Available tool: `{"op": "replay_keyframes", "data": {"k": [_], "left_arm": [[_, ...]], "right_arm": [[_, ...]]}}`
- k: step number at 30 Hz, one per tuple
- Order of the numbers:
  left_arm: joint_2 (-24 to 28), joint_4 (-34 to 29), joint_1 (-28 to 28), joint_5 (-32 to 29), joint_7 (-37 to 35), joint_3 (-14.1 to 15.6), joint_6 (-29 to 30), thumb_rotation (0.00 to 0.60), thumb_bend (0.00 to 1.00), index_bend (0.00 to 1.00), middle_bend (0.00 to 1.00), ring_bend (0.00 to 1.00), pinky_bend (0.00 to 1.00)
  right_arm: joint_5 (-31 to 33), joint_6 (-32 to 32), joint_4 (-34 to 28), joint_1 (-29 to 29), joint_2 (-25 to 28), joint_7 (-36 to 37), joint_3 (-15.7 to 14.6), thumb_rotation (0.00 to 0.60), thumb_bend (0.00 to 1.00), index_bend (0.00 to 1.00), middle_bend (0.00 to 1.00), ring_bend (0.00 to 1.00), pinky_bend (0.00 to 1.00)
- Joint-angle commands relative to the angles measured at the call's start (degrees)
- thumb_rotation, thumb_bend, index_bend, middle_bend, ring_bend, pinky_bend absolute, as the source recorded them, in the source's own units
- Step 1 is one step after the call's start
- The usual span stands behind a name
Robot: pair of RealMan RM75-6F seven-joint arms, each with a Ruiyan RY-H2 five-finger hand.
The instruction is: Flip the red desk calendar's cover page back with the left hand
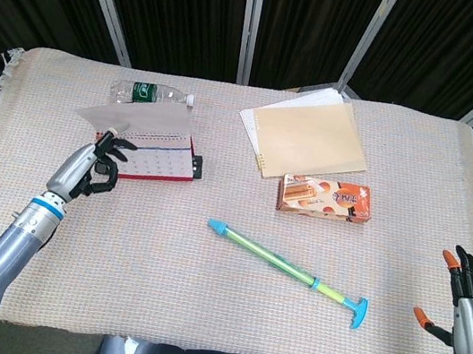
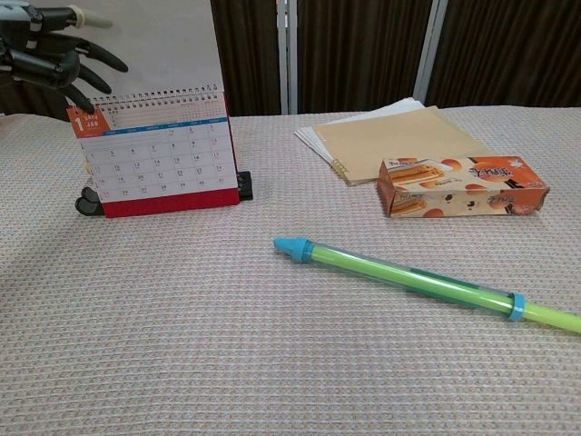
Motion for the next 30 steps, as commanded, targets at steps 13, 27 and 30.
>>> {"op": "replay_keyframes", "data": {"k": [13, 27, 30], "left_arm": [[-4.0, 14.0, -20.6, -28.3, 38.1, -2.1, 4.8, 0.6, 0.34, 0.0, 0.0, 0.0, 0.0], [-0.3, 7.6, -18.9, -27.1, 35.0, 2.0, 4.4, 0.6, 0.34, 0.0, 0.0, 0.0, 0.0], [1.4, 4.0, -16.1, -21.1, 32.7, 3.5, 6.7, 0.6, 0.34, 0.0, 0.0, 0.0, 0.0]], "right_arm": [[0.1, 1.1, 1.4, -0.1, -0.2, 2.8, 0.7, 0.6, 0.07, 0.09, 0.0, 0.0, 0.0], [-1.1, 3.5, 1.7, -1.2, 0.2, 3.8, 0.3, 0.6, 0.07, 0.09, 0.0, 0.0, 0.0], [-1.1, 3.6, 1.8, -1.3, 0.3, 3.3, 0.3, 0.6, 0.07, 0.09, 0.0, 0.0, 0.0]]}}
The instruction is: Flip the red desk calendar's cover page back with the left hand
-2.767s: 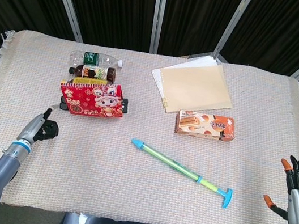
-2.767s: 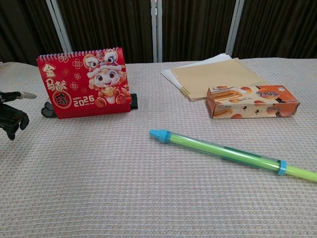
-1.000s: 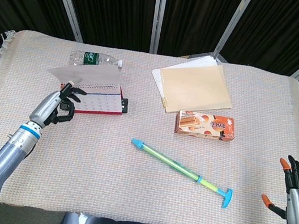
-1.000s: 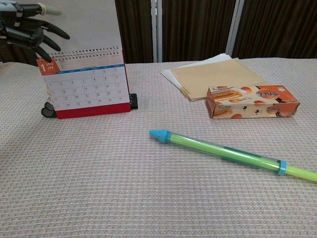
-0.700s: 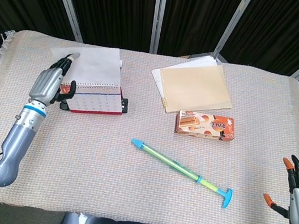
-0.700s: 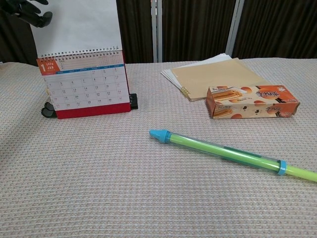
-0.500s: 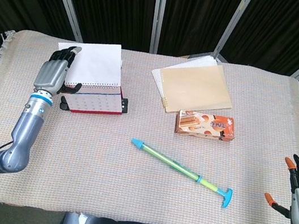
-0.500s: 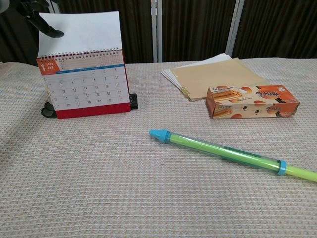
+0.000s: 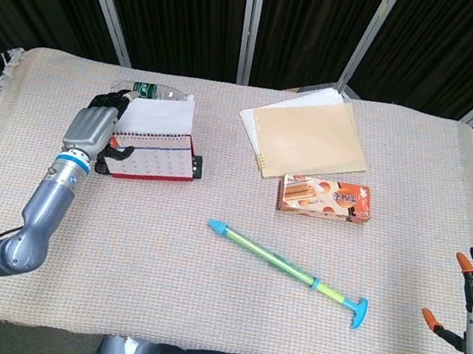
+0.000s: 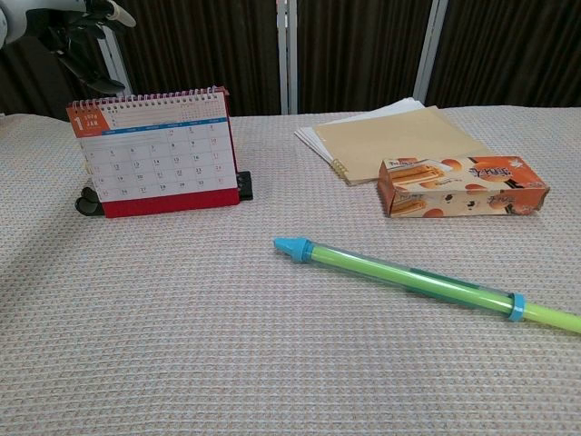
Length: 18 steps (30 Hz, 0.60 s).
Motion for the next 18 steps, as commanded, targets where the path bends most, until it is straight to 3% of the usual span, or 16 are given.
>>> {"op": "replay_keyframes", "data": {"k": [1, 6, 8, 11, 18], "left_arm": [[3.2, -6.3, 5.4, 10.6, -4.4, 3.2, 4.5, 0.6, 0.34, 0.0, 0.0, 0.0, 0.0], [4.2, -10.0, 14.2, 28.2, -5.4, 12.5, 14.5, 0.6, 0.34, 0.0, 0.0, 0.0, 0.0], [3.1, -8.9, 18.6, 35.4, -4.9, 17.7, 19.7, 0.6, 0.34, 0.0, 0.0, 0.0, 0.0], [0.6, -5.4, 24.2, 43.6, -5.5, 22.9, 26.4, 0.6, 0.34, 0.0, 0.0, 0.0, 0.0], [-5.0, 5.2, 34.9, 53.8, -7.9, 29.2, 38.8, 0.6, 0.28, 0.0, 0.0, 0.0, 0.0]], "right_arm": [[0.2, 0.1, 0.2, -0.1, 0.1, -0.9, 0.1, 0.6, 0.07, 0.09, 0.0, 0.0, 0.0], [1.7, -0.7, 0.2, -0.4, 0.1, -3.4, 0.2, 0.6, 0.07, 0.09, 0.0, 0.0, 0.0], [2.2, -1.0, 0.0, -0.5, 0.2, -3.5, 0.3, 0.6, 0.07, 0.09, 0.0, 0.0, 0.0], [2.4, -1.0, -0.3, -0.6, 0.4, -4.0, 0.3, 0.6, 0.07, 0.08, 0.0, 0.0, 0.0], [1.9, -0.6, -1.8, -0.9, 0.7, -5.4, 0.1, 0.6, 0.07, 0.06, 0.0, 0.0, 0.0]]}}
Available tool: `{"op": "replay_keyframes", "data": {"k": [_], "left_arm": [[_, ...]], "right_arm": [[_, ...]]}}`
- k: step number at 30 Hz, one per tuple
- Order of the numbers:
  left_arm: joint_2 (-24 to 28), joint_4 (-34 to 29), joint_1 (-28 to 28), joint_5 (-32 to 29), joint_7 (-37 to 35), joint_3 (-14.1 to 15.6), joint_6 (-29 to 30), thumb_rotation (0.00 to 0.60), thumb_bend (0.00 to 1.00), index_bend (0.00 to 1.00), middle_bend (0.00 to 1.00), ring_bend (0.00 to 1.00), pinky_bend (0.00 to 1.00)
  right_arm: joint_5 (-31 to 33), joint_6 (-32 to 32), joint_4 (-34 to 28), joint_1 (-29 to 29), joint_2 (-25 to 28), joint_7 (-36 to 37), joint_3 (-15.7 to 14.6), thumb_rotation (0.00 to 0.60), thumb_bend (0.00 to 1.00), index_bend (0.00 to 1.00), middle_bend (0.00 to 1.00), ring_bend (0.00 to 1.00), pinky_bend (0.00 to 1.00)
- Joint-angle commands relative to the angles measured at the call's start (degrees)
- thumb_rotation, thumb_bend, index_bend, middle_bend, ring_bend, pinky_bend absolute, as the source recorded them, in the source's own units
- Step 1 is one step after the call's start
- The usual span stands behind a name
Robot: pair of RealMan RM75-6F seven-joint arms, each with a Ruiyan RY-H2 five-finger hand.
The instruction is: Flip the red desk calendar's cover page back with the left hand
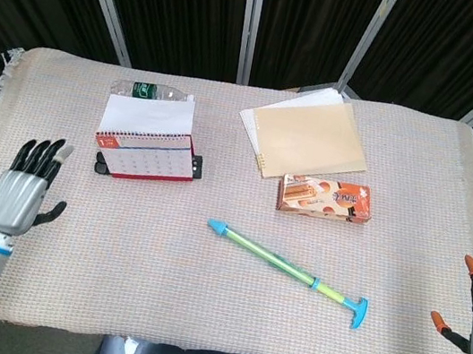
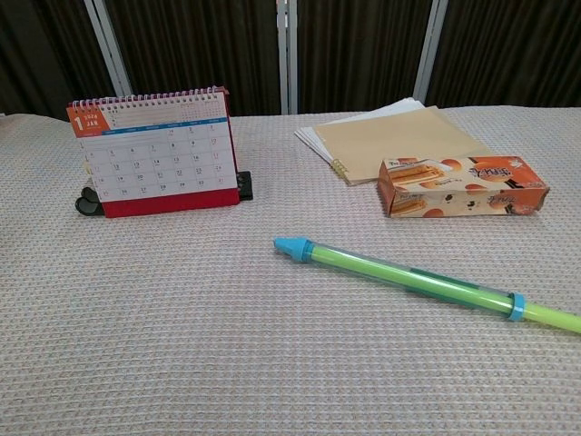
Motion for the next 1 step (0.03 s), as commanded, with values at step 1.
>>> {"op": "replay_keyframes", "data": {"k": [1], "left_arm": [[-4.3, 8.4, 8.4, 6.6, -2.6, 5.7, 8.5, 0.6, 0.28, 0.0, 0.0, 0.0, 0.0]], "right_arm": [[-0.4, 0.3, -0.6, -0.2, 0.1, -0.2, -0.1, 0.6, 0.07, 0.06, 0.0, 0.0, 0.0]]}}
